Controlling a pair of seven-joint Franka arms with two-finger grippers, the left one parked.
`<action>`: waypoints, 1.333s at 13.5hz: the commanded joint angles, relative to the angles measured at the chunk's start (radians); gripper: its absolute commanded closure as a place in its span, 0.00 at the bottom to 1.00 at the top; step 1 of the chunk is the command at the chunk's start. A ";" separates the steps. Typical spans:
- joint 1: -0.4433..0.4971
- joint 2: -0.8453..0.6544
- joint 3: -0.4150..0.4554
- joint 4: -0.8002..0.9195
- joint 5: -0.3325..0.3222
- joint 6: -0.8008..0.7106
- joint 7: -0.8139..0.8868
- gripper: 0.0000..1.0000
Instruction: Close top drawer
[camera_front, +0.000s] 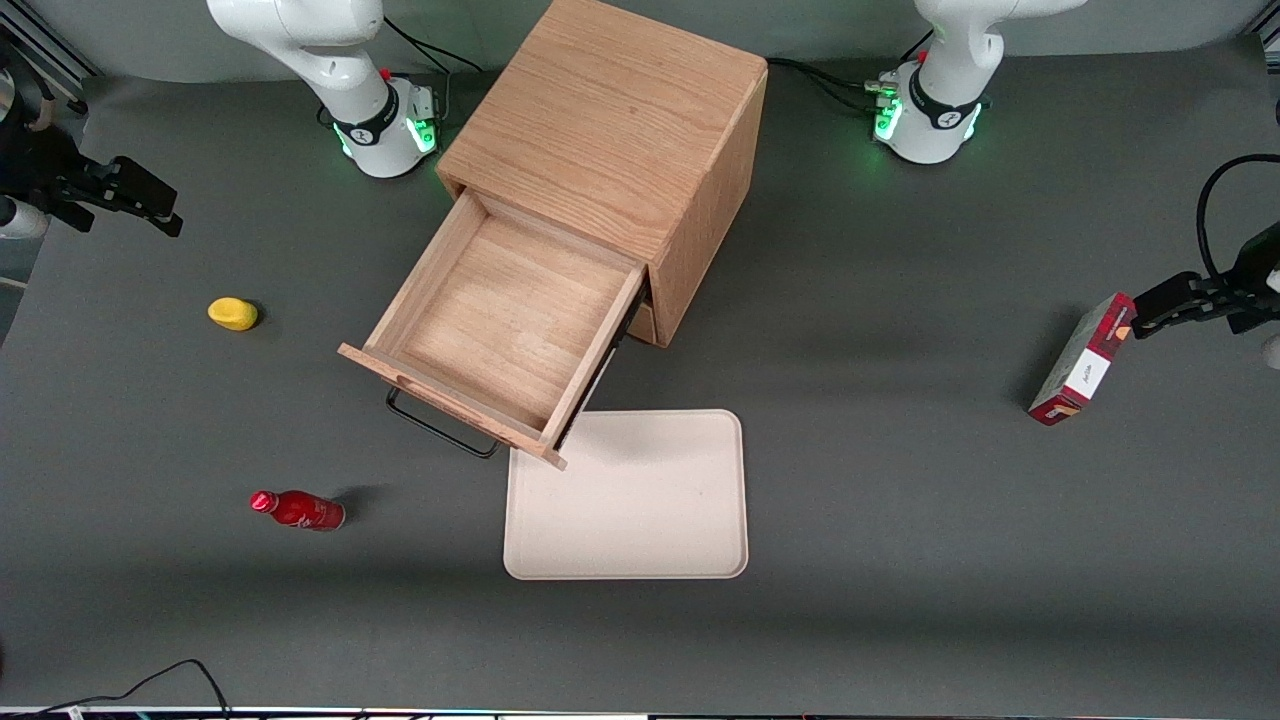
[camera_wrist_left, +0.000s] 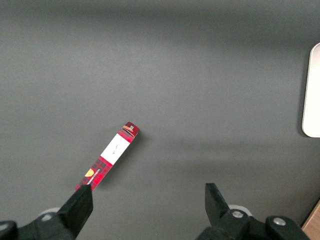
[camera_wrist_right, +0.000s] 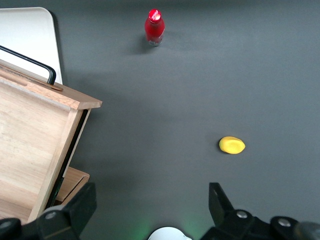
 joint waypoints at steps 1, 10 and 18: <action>-0.006 0.013 0.002 0.022 -0.015 -0.023 -0.023 0.00; 0.009 0.068 0.019 0.056 -0.010 -0.018 -0.024 0.00; 0.009 0.176 0.006 0.234 -0.004 -0.116 -0.142 0.00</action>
